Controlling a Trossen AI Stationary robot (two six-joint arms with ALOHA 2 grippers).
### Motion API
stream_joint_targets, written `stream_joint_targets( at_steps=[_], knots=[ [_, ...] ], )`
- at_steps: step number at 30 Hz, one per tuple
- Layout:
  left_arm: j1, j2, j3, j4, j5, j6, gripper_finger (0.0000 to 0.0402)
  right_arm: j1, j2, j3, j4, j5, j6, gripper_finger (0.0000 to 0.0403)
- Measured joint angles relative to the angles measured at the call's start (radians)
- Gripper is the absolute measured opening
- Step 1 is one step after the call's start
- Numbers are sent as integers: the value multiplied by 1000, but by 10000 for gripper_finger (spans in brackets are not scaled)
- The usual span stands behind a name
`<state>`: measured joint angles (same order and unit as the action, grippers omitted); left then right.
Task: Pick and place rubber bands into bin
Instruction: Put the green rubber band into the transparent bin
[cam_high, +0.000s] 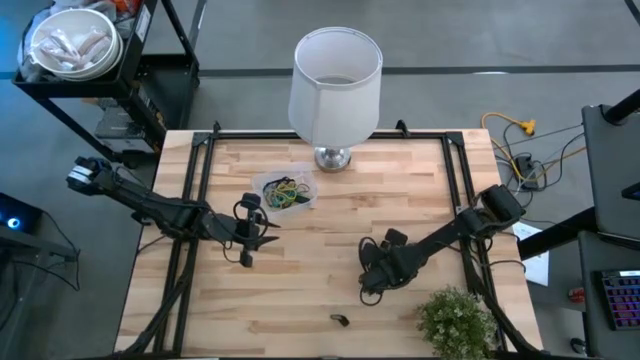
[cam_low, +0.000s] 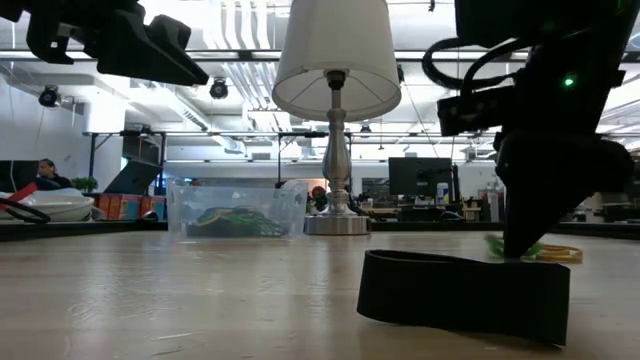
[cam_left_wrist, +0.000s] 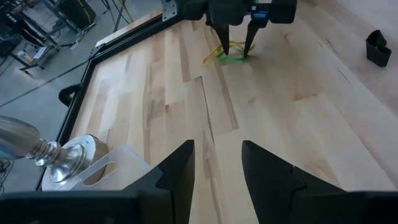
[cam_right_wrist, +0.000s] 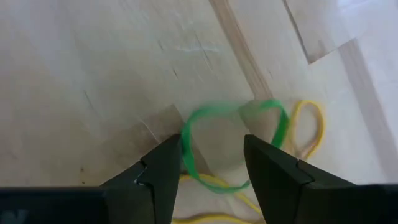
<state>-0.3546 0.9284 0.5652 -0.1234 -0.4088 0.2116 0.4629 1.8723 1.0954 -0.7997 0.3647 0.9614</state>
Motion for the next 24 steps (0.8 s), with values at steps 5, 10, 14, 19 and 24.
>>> stream_joint_targets(
  at_steps=[5, 10, 14, 19, 24],
  knots=[
    [0, 0, 0, 1, 0, 0, 118, -21, -6, -36, 58, -49, -15, 171],
    [0, 0, -3, 0, 0, 0, 118, -23, -10, -44, 76, -66, -19, 169],
    [0, 0, -3, 0, 0, 0, 118, -23, -11, -40, 78, -70, -19, 158],
    [1, 0, -3, 1, 0, -18, 118, -23, -10, -43, 87, -73, -19, 140],
    [1, 0, -4, 0, 0, -22, 118, -22, -15, -42, 89, -74, -27, 134]
  ],
)
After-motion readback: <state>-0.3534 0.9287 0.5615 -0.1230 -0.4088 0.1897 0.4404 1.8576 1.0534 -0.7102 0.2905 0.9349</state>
